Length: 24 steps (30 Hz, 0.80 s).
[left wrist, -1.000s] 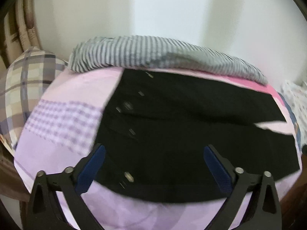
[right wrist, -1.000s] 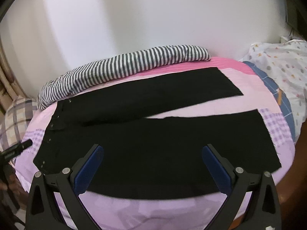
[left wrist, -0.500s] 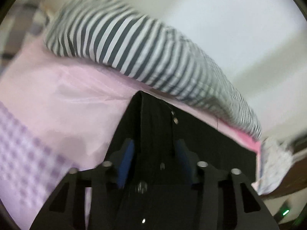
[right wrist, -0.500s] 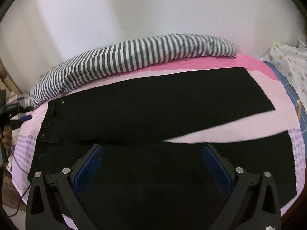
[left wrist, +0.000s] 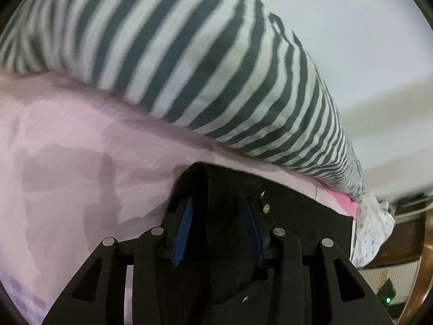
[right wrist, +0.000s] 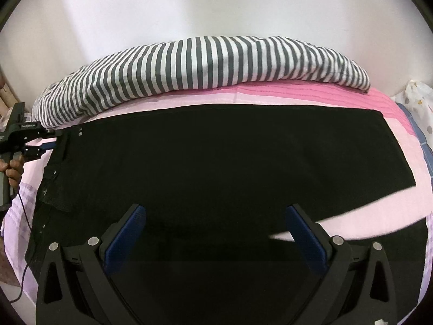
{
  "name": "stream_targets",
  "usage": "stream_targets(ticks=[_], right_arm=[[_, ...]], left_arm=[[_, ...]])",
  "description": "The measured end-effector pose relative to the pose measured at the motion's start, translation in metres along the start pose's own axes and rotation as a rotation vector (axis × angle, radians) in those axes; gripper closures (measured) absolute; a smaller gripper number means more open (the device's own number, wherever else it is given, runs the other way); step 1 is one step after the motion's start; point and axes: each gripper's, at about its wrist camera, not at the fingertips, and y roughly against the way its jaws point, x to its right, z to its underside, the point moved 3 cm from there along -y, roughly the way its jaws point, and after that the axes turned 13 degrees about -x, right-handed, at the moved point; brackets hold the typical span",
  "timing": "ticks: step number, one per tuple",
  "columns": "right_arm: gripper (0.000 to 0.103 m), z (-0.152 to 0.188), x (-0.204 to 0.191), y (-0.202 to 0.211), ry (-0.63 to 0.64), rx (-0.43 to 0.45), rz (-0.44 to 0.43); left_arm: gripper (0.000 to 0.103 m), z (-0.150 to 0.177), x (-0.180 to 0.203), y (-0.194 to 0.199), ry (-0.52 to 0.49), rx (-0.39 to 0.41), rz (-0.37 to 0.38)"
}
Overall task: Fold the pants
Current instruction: 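Grasp the trouser waistband by the buttons with the left tool while the right tool grasps the waistband end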
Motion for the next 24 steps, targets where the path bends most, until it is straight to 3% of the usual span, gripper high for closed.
stream_targets(ticks=[6,7,8,14,17,22,24], right_arm=[[0.001,-0.017,-0.007,-0.012,0.015,0.003,-0.026],[0.001,-0.019,-0.008,-0.013,0.021,0.005,-0.022],[0.001,-0.023,-0.008,-0.014,0.033,0.009,-0.015],[0.001,-0.044,-0.004,-0.013,0.102,0.026,-0.003],[0.001,-0.058,-0.001,-0.009,0.207,0.032,-0.012],[0.003,-0.097,-0.003,-0.015,0.503,-0.079,-0.122],[0.003,-0.111,-0.006,-0.020,0.588,-0.113,-0.104]], left_arm=[[0.065,-0.013,0.009,-0.006,-0.028,0.028,0.019],[0.074,-0.012,0.009,-0.006,-0.030,0.042,0.019],[0.091,-0.011,0.010,-0.006,-0.036,0.054,0.010],[0.097,0.000,0.021,0.004,-0.061,0.123,0.003],[0.097,0.012,0.039,0.020,-0.104,0.179,0.037],[0.098,0.039,0.069,0.046,-0.185,0.251,0.060],[0.098,0.052,0.077,0.058,-0.209,0.282,0.070]])
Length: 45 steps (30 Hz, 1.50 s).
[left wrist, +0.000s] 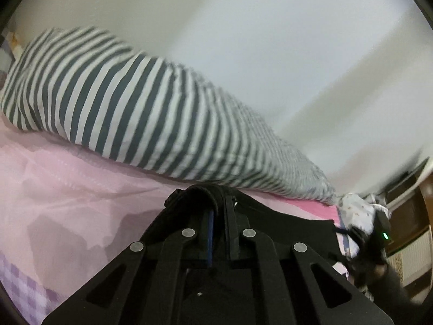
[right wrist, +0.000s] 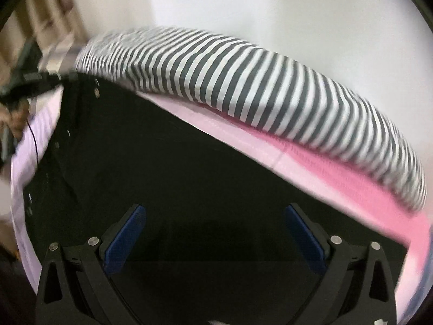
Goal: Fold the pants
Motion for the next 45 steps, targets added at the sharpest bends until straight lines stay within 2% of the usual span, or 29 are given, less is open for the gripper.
stream_targets(ticks=[3,5,9,13,16,18,21,23,26,29,34,38,42,45], right_arm=[[0.008,-0.026,0.010,-0.006,0.106,-0.051,-0.044],[0.016,-0.041,0.017,-0.013,0.142,-0.080,-0.078],[0.024,-0.068,0.025,-0.033,0.201,-0.160,-0.155],[0.030,-0.087,0.021,-0.057,0.304,-0.278,-0.239],[0.036,-0.090,0.023,-0.071,0.360,-0.357,-0.252],[0.044,-0.088,0.033,-0.082,0.367,-0.418,-0.237],[0.059,-0.079,0.054,-0.085,0.331,-0.448,-0.244],[0.072,-0.074,0.064,-0.083,0.314,-0.443,-0.243],[0.086,-0.062,0.077,-0.075,0.286,-0.427,-0.235],[0.091,-0.055,0.078,-0.059,0.275,-0.359,-0.186],[0.094,-0.033,0.060,-0.024,0.218,-0.221,-0.037],[0.094,-0.008,0.045,0.013,0.140,-0.120,0.072],[0.095,0.029,0.030,0.048,0.083,-0.066,0.172],[0.095,0.057,0.016,0.066,0.026,-0.030,0.188]], left_arm=[[0.098,0.012,0.018,0.015,-0.016,0.057,0.016],[0.098,0.016,0.025,0.021,-0.012,0.083,0.030],[0.098,0.026,0.028,0.037,-0.009,0.112,0.040],[0.098,0.030,0.023,0.052,-0.003,0.126,0.037],[0.098,0.028,0.020,0.050,0.007,0.125,0.022],[0.098,0.028,0.021,0.050,0.008,0.122,0.009],[0.098,0.027,0.020,0.048,0.013,0.113,0.001],[0.098,0.026,0.019,0.045,0.016,0.109,-0.007],[0.098,0.024,0.017,0.043,0.020,0.105,-0.020],[0.098,0.023,0.016,0.040,0.016,0.108,-0.052],[0.098,0.022,0.013,0.037,0.008,0.113,-0.090],[0.098,0.027,0.023,0.043,-0.055,0.117,-0.145],[0.098,0.039,0.030,0.058,-0.081,0.118,-0.133],[0.097,0.055,0.036,0.073,-0.108,0.119,-0.129]])
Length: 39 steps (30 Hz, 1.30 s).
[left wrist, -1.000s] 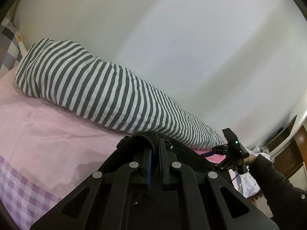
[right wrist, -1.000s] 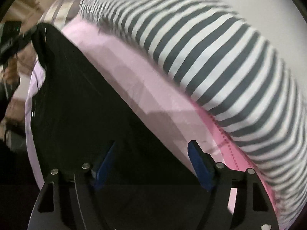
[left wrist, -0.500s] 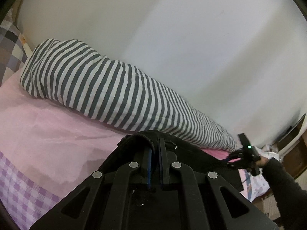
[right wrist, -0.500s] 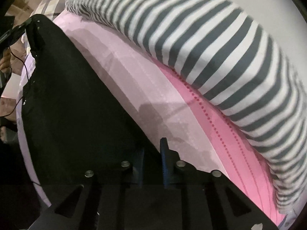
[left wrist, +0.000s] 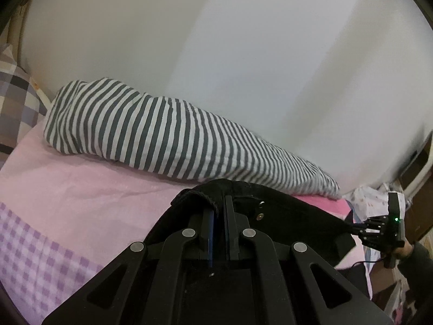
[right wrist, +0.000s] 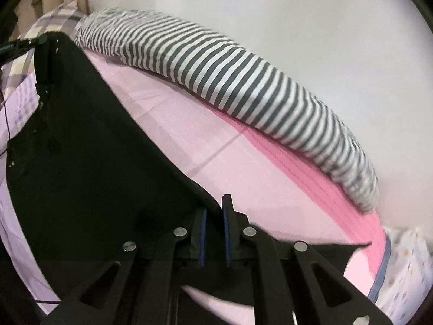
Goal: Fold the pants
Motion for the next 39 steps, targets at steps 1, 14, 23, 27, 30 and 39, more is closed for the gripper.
stream_targets(ticks=[1,14,23,27,30,39], right_arm=[[0.095,0.006,-0.006,0.005,-0.024,0.010,-0.004],[0.096,0.106,-0.072,0.016,-0.182,-0.005,-0.084],[0.096,0.134,-0.091,-0.021,-0.216,-0.084,-0.099],[0.095,0.136,-0.093,-0.028,-0.247,-0.090,-0.099],[0.092,0.136,-0.091,-0.028,-0.274,-0.081,-0.102],[0.058,0.157,-0.090,0.008,-0.380,0.017,-0.171]], left_arm=[[0.097,0.006,0.002,0.006,-0.009,-0.002,0.004],[0.096,0.121,-0.005,0.046,-0.084,-0.121,-0.054],[0.094,0.193,-0.018,0.010,-0.076,-0.316,-0.177],[0.091,0.200,-0.019,0.009,-0.063,-0.321,-0.200],[0.085,0.201,-0.020,0.013,-0.033,-0.342,-0.196],[0.061,0.206,-0.032,0.050,0.113,-0.335,-0.156]])
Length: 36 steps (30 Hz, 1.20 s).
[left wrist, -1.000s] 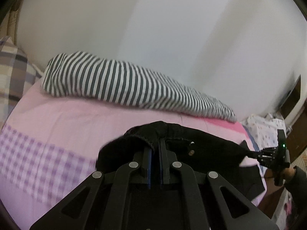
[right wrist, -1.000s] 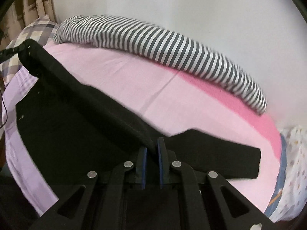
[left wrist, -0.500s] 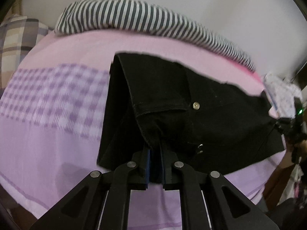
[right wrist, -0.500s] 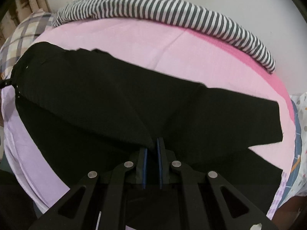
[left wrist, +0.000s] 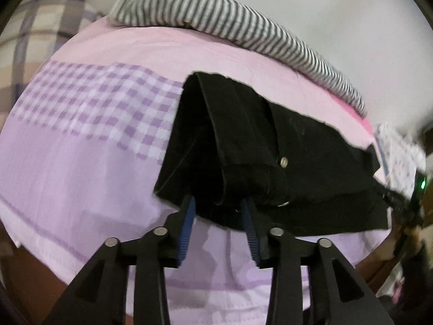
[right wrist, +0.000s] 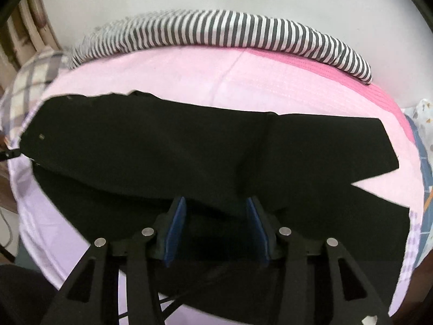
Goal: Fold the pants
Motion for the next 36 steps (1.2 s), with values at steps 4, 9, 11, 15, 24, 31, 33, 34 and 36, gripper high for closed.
stream_targets(ticks=[4,9,11,15,24,31,33,34,36], right_arm=[[0.055,0.012,0.007,0.014,-0.104,0.037,-0.127],[0.054,0.025,0.010,0.015,-0.203,0.051,-0.225],[0.054,0.029,0.011,0.012,-0.219,0.047,-0.233],[0.054,0.037,0.013,0.008,-0.238,0.041,-0.239],[0.051,0.046,0.038,-0.002,-0.372,0.046,-0.306],[0.051,0.058,0.074,-0.017,-0.557,0.065,-0.396],[0.051,0.059,0.085,-0.021,-0.612,0.074,-0.433],[0.051,0.059,0.092,-0.023,-0.640,0.084,-0.445],[0.051,0.057,0.105,-0.025,-0.684,0.101,-0.449]], left_arm=[[0.058,0.011,-0.007,0.009,0.131,-0.014,0.155],[0.058,0.015,0.002,-0.013,0.263,-0.098,0.352],[0.058,0.013,0.006,-0.021,0.295,-0.103,0.379],[0.058,0.004,0.009,-0.026,0.350,-0.060,0.396],[0.059,-0.009,-0.002,-0.038,0.442,-0.017,0.390],[0.082,-0.013,0.001,-0.041,0.428,0.030,0.304],[0.083,-0.015,0.001,-0.038,0.435,0.038,0.303],[0.084,-0.016,0.000,-0.036,0.440,0.043,0.305],[0.084,-0.020,0.001,-0.032,0.436,0.047,0.302]])
